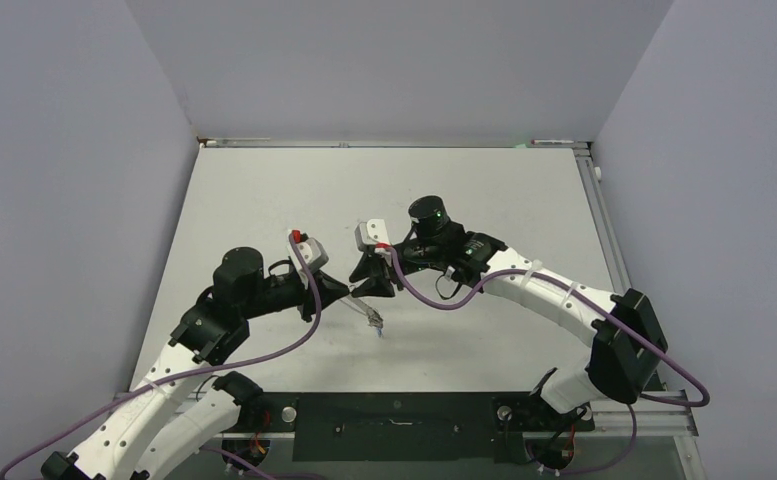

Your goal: Put the keys on the keyring

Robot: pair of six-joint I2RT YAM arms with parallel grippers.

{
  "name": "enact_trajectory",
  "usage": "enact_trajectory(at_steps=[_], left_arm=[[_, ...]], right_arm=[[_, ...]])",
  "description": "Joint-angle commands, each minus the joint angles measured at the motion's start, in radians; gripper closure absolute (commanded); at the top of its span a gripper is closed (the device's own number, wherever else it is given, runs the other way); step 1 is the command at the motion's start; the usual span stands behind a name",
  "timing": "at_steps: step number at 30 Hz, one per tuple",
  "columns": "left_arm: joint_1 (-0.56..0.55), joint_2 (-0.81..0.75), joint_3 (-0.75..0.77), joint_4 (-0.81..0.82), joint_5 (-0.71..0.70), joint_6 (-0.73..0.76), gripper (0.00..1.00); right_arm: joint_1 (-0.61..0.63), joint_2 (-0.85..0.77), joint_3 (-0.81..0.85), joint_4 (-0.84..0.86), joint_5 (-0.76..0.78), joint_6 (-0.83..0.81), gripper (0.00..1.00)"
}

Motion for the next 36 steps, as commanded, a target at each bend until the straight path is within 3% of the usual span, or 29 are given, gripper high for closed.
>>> enact_trajectory(at_steps=[1, 6, 14, 15, 17, 20, 23, 27, 36], left_arm=[[-0.005, -0.004, 0.047, 0.042, 0.021, -0.026, 1.0], [-0.005, -0.005, 0.046, 0.042, 0.02, -0.026, 1.0], [-0.004, -0.022, 0.043, 0.048, -0.001, -0.034, 0.99], [-0.004, -0.029, 0.043, 0.051, -0.01, -0.037, 0.9], [-0.004, -0.05, 0.038, 0.063, -0.018, -0.041, 0.58], [-0.003, -0.115, 0.015, 0.109, -0.017, -0.049, 0.43], [0.0, -0.198, -0.021, 0.166, -0.023, -0.059, 0.39], [0.012, -0.29, -0.062, 0.234, 0.0, -0.078, 0.38], [0.03, -0.376, -0.116, 0.392, 0.145, -0.119, 0.42]], right_arm=[[0.014, 0.003, 0.051, 0.045, -0.053, -0.036, 0.73], [0.018, 0.008, 0.057, 0.035, -0.065, -0.05, 0.94], [0.017, 0.021, 0.066, -0.019, -0.114, -0.094, 0.95], [0.017, 0.016, 0.055, 0.009, -0.111, -0.08, 0.95], [0.018, -0.004, 0.024, 0.077, -0.098, -0.037, 0.95], [0.016, -0.063, -0.072, 0.304, -0.065, 0.088, 0.95], [0.009, -0.122, -0.19, 0.565, -0.014, 0.243, 0.95], [0.0, -0.166, -0.305, 0.904, 0.02, 0.453, 0.95], [-0.002, -0.168, -0.426, 1.471, 0.076, 0.779, 0.95]])
